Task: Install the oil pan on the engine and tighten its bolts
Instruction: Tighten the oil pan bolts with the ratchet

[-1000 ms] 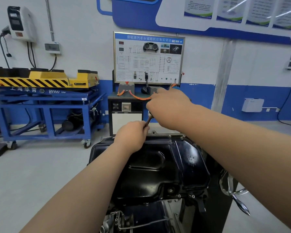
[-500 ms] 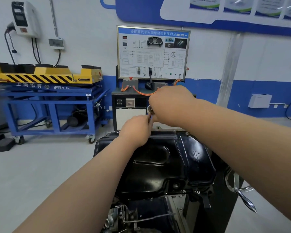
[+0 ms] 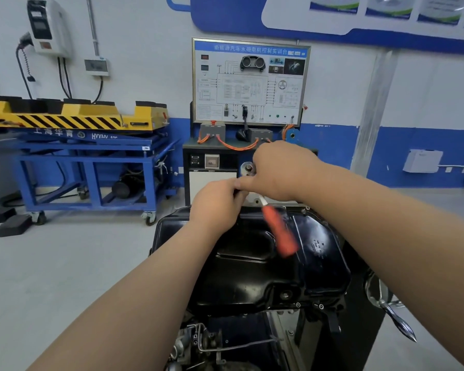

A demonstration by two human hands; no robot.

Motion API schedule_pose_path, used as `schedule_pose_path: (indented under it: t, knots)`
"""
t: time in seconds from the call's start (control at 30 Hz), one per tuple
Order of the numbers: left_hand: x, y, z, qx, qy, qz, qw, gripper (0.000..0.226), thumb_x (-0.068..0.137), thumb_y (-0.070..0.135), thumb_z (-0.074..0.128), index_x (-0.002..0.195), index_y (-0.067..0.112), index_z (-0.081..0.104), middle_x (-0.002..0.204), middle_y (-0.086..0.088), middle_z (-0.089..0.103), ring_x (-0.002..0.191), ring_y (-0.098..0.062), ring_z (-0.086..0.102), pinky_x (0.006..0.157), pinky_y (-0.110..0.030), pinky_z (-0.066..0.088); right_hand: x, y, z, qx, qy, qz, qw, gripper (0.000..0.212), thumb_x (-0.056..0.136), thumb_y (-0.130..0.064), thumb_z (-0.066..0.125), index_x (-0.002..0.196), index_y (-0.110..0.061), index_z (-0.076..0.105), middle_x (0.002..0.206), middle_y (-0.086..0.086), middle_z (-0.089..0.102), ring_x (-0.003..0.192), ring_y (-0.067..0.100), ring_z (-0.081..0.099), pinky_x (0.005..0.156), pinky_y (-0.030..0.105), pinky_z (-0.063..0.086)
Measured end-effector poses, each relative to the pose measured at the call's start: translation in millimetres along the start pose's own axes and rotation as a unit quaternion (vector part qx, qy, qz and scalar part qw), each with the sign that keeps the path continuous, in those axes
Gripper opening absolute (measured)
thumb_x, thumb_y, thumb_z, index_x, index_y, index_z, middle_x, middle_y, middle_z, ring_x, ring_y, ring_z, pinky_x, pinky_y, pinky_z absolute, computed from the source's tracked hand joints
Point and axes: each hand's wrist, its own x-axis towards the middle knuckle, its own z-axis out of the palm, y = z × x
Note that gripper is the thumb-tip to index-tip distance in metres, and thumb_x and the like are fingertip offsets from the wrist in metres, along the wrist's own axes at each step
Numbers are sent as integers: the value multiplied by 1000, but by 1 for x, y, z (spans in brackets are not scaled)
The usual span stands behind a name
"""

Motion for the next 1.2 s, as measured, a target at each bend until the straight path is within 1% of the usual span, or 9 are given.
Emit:
schedule_pose_path:
  t: [0.13, 0.2, 0.33, 0.4, 0.5, 0.73, 0.87, 0.97, 1.2]
  knots:
    - [1, -2, 2, -6, -1, 6, 1000, 19, 95, 34, 50, 98, 23, 65, 79, 2, 66, 74, -20, 60, 58, -30, 41, -3, 23, 2, 257, -32, 23, 966, 47, 81, -63, 51, 69, -18, 59, 63, -8, 59, 51, 12, 51, 50, 25, 40]
    - [5, -3, 4, -6, -10, 1, 1000, 19, 95, 36, 52, 99, 25, 67, 82, 6, 66, 77, -17, 59, 60, -29, 39, -5, 32, 14, 514, -44, 115, 849, 29, 90, -39, 51, 76, -17, 64, 61, -4, 63, 52, 13, 55, 49, 26, 46]
    - [4, -4, 5, -14, -21, -2, 1000, 18, 93, 38, 53, 100, 31, 68, 79, 9, 65, 76, -15, 60, 61, -29, 44, -10, 53, 42, 642, -256, 138, 709, 32, 89, 3, 51, 116, -12, 60, 98, 14, 70, 68, 19, 67, 57, 32, 56]
    - [5, -5, 3, -17, -18, -4, 1000, 17, 92, 35, 51, 97, 31, 67, 76, 6, 65, 72, -16, 60, 61, -31, 47, -10, 54, 51, 550, -289, 97, 778, 37, 88, -11, 62, 123, -20, 57, 101, 5, 69, 75, 15, 67, 64, 31, 55]
    - [10, -3, -1, 57, -77, -21, 995, 13, 89, 20, 48, 88, 24, 60, 64, 9, 52, 58, -11, 49, 55, -27, 38, -1, 28, 61, 424, -137, 35, 895, 38, 84, -42, 65, 120, -34, 57, 111, -11, 61, 89, -2, 57, 74, 17, 41]
    - [2, 3, -17, -18, -59, -50, 997, 29, 90, 17, 49, 66, 31, 58, 74, 4, 65, 71, -15, 61, 61, -28, 47, 2, -17, 97, 449, 43, 112, 886, 35, 93, -45, 39, 65, -29, 53, 64, -7, 55, 62, 13, 54, 54, 25, 38]
    - [-3, 22, -44, -164, 123, -113, 972, 15, 87, 35, 48, 77, 35, 60, 79, 18, 66, 77, 2, 60, 66, -25, 49, 2, -17, 101, 341, 60, 137, 928, 15, 90, -27, 47, 78, -25, 56, 72, -3, 59, 70, 23, 60, 63, 32, 48]
    - [-5, 50, -49, -26, 47, -72, 996, 37, 78, 66, 48, 77, 30, 55, 74, 12, 59, 71, 0, 54, 54, -23, 37, 1, -18, 100, 253, 48, 98, 961, 6, 87, -13, 48, 89, -16, 53, 74, -1, 53, 75, 26, 59, 62, 33, 42]
    - [10, 64, -69, 235, -65, 47, 969, 24, 94, 38, 49, 98, 15, 55, 94, -4, 60, 85, -24, 54, 66, -32, 40, 11, -6, 90, 345, -53, 77, 934, 16, 93, -13, 41, 78, -17, 43, 68, -9, 45, 67, 14, 44, 65, 28, 35]
